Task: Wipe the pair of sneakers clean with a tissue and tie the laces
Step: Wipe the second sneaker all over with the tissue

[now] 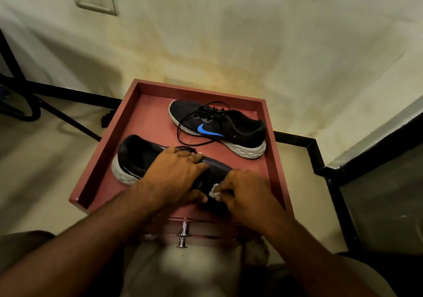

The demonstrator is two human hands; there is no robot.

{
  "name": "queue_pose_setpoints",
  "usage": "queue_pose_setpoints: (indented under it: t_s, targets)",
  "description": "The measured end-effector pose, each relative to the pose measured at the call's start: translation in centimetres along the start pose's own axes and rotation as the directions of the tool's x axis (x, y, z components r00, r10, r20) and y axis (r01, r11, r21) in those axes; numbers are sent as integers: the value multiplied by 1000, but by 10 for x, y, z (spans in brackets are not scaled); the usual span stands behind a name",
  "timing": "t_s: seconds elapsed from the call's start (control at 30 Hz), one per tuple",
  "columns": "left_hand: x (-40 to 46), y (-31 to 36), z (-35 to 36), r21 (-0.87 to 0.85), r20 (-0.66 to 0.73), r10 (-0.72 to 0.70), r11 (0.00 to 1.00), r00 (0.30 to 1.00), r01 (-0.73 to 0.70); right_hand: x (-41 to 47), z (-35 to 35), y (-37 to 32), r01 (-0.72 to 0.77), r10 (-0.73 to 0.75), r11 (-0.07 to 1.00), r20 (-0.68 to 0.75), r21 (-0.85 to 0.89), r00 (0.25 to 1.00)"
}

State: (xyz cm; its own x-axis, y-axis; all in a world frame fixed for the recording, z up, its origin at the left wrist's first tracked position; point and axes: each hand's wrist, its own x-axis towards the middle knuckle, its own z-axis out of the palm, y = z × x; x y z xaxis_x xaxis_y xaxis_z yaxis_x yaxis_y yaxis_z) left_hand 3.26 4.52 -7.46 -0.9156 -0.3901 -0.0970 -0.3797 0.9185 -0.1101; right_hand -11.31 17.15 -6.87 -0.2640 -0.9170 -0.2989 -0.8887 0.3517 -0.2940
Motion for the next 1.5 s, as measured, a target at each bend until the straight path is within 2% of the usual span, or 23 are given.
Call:
queue_pose_setpoints:
  t_s: [0.03, 0.13, 0.2, 0.23, 0.37, 0.4, 0.47, 0.5, 0.57, 0.63, 0.67, 0.73, 0.8, 0.83, 0.97, 1.03, 1.13, 1.2, 1.27, 1.3, 1.4, 1.43, 1.5]
  targets:
    - [0, 1, 0, -18, -4, -3, 1000, 1000, 2, 1, 1, 3, 13, -13, 1000, -17, -23, 1000]
    - [4, 3, 1, -25, -22, -9, 1000, 1000, 9, 22, -12, 15, -141, 114, 957, -119, -252, 986]
    - [6, 7, 2, -19, -28, -47, 999, 998, 47, 25, -10, 14, -168, 105, 959, -264, -227, 959]
    - [7, 9, 2, -13, -30, -64, 998, 997, 64, 24, -6, 10, -134, 85, 976, -270, -169, 959]
    - [8, 10, 6, -11, -15, -75, 997, 997, 75, -8, -3, 6, -24, 24, 989, 4, 149, 1000]
    - [9, 9, 6, -9, -14, -70, 997, 997, 70, -7, -10, 12, -41, 49, 989, -47, 143, 998]
    - [9, 7, 4, -8, -4, -56, 998, 998, 55, 5, -18, 31, -65, 61, 998, -338, 0, 939]
    - [8, 7, 3, -6, 0, -53, 999, 999, 53, 7, -20, 34, -103, 82, 994, -395, -32, 915]
    - [8, 9, 2, 3, -19, -61, 998, 998, 61, 9, -11, 29, -114, 118, 993, -238, 33, 964]
    - [8, 10, 1, 3, -14, -68, 998, 998, 68, 0, 0, 15, -65, 72, 972, -24, 227, 997]
    - [8, 10, 1, -3, -6, -68, 998, 998, 68, -6, 1, 8, -28, 29, 958, 2, 284, 1000]
    - [8, 11, 1, -18, -3, -61, 998, 998, 61, -4, -2, 16, -26, 60, 957, -110, 290, 992]
    - [8, 10, 0, -21, -13, -67, 998, 998, 66, 2, -11, 29, -103, 145, 982, -288, 158, 947]
    - [8, 11, 1, -25, -15, -74, 997, 997, 74, 5, -13, 32, -125, 151, 987, -297, 104, 943]
    - [9, 15, 0, -34, 9, -100, 994, 995, 101, -2, 7, 8, -40, 48, 992, -63, 118, 997]
    - [9, 16, 0, -53, 18, -109, 992, 994, 110, 6, 3, 13, -94, 99, 993, -65, 69, 993]
    - [10, 17, 1, -42, -2, -129, 991, 992, 128, 19, -10, 30, -217, 205, 975, -191, -43, 960]
    - [11, 20, 2, -27, 8, -145, 989, 989, 145, 14, -4, 19, -156, 153, 988, -96, -18, 983]
    - [12, 21, 1, -18, 30, -142, 990, 989, 143, 5, 6, 8, -61, 64, 997, -77, 41, 995]
    - [12, 20, 2, -22, 35, -137, 990, 990, 138, 4, 4, 9, -72, 74, 997, -109, 20, 991]
    - [14, 16, 1, -29, 26, -120, 992, 992, 121, 10, -9, 29, -156, 115, 984, -375, -81, 920]
    - [13, 18, 0, -24, 32, -123, 992, 992, 124, 9, -9, 29, -143, 108, 987, -376, -67, 920]
    - [11, 19, -1, -16, 60, -131, 991, 990, 132, 2, 0, 15, -69, 74, 997, -206, 30, 976]
